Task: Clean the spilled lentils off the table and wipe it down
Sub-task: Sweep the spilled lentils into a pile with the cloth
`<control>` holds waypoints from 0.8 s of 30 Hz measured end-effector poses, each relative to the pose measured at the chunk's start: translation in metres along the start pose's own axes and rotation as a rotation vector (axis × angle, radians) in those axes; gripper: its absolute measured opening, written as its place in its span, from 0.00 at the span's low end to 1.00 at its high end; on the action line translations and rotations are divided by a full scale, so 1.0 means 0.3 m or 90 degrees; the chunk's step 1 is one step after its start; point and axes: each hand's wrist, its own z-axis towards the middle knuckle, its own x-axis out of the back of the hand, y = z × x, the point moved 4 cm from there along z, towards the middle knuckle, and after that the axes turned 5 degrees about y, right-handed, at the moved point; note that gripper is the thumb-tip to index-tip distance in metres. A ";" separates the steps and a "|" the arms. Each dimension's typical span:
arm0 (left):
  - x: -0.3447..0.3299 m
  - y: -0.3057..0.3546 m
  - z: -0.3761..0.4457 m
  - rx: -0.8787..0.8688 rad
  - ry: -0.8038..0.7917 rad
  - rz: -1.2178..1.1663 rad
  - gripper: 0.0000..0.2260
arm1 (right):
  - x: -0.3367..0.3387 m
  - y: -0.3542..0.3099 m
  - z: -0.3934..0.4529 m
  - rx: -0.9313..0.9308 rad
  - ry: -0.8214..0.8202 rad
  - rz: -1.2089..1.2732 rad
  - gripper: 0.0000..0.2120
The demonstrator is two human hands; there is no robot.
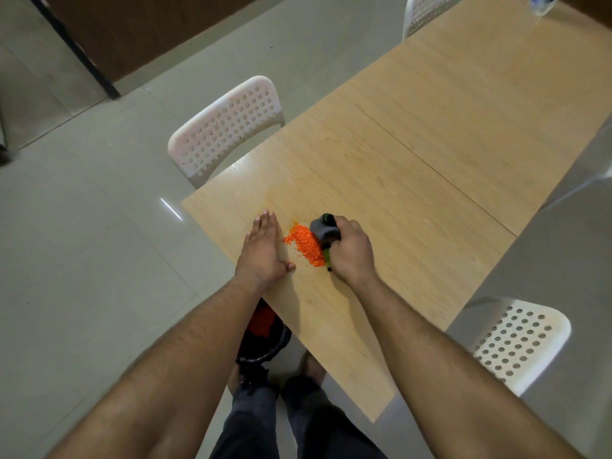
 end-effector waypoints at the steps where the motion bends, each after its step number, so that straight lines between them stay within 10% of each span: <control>1: -0.001 -0.002 -0.003 -0.002 -0.001 -0.006 0.59 | -0.011 -0.009 -0.009 0.007 -0.018 0.013 0.27; 11: 0.028 -0.050 -0.010 -0.042 -0.044 -0.055 0.62 | 0.097 0.104 -0.110 -0.104 0.174 0.030 0.24; 24: 0.057 -0.057 -0.012 -0.074 -0.082 -0.031 0.65 | -0.159 -0.103 -0.244 -0.185 0.163 0.059 0.22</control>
